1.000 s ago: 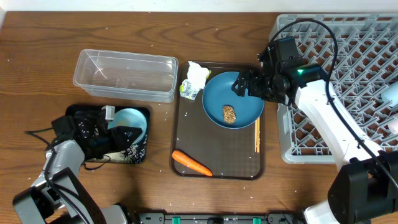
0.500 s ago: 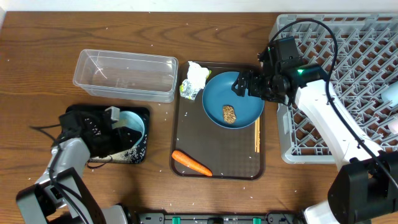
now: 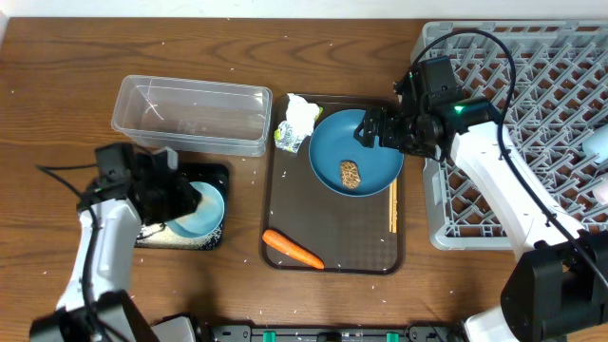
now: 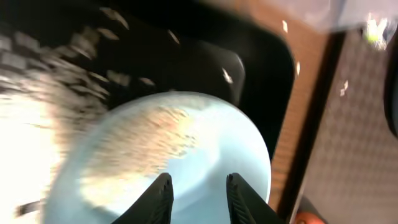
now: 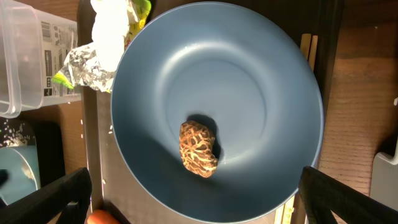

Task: Sort waste into correct bins and load items into the dishwasher rack
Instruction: 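Tip the rice bowl with the left gripper to pour rice onto the black tray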

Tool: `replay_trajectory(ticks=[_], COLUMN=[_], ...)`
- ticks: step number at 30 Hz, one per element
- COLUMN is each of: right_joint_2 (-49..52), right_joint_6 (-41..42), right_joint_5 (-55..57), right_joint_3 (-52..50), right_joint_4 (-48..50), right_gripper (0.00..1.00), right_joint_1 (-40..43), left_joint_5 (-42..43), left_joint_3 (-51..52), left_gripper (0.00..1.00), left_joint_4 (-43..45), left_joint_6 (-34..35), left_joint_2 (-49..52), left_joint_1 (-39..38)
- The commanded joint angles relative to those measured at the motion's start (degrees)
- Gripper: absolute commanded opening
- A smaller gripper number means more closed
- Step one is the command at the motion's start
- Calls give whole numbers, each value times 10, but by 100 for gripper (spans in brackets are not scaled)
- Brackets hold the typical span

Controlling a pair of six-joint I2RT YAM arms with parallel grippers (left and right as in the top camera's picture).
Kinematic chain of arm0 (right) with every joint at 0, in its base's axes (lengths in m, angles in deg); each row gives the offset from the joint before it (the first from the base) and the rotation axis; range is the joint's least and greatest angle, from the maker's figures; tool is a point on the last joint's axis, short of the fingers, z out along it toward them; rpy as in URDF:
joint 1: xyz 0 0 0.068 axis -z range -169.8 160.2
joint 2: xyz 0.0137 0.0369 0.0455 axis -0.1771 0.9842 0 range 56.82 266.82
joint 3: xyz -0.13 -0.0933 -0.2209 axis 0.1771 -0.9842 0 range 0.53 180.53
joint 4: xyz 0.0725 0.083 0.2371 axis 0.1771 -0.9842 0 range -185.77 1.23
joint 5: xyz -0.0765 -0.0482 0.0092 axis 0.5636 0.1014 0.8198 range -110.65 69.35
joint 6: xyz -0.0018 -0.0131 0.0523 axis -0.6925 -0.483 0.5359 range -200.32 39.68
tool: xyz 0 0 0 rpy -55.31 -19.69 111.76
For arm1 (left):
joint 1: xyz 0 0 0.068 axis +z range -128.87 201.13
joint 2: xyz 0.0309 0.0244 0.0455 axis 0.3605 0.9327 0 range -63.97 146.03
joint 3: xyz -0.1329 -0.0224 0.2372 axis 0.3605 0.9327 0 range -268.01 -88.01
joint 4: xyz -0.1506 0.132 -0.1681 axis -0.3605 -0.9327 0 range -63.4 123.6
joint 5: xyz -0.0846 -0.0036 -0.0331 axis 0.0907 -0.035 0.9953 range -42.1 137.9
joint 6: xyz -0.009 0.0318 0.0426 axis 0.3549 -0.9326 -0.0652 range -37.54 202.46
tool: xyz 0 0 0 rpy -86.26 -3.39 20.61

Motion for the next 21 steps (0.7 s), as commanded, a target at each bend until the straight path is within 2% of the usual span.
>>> replay_trajectory(ticks=[1, 6, 10, 16, 21], right_joint_2=[0, 0, 0, 0, 0], right_joint_6=[0, 0, 0, 0, 0], right_joint_5=[-2, -2, -2, -2, -2], right_joint_3=[1, 1, 1, 1, 1], right_joint_4=[3, 3, 6, 3, 3], right_gripper=[99, 99, 99, 99, 99], right_joint_1=[-6, -6, -6, -7, -6], left_joint_5=[-55, -123, -140, -157, -248], left_joint_3=[-19, -18, -18, -18, -22], left_gripper=[30, 30, 20, 20, 19], left_joint_4=[-20, -66, -44, -16, -17], left_joint_6=[32, 65, 81, 81, 107], left_joint_2=[-16, -10, 13, 73, 90], left_joint_1=[-3, -12, -12, -12, -11])
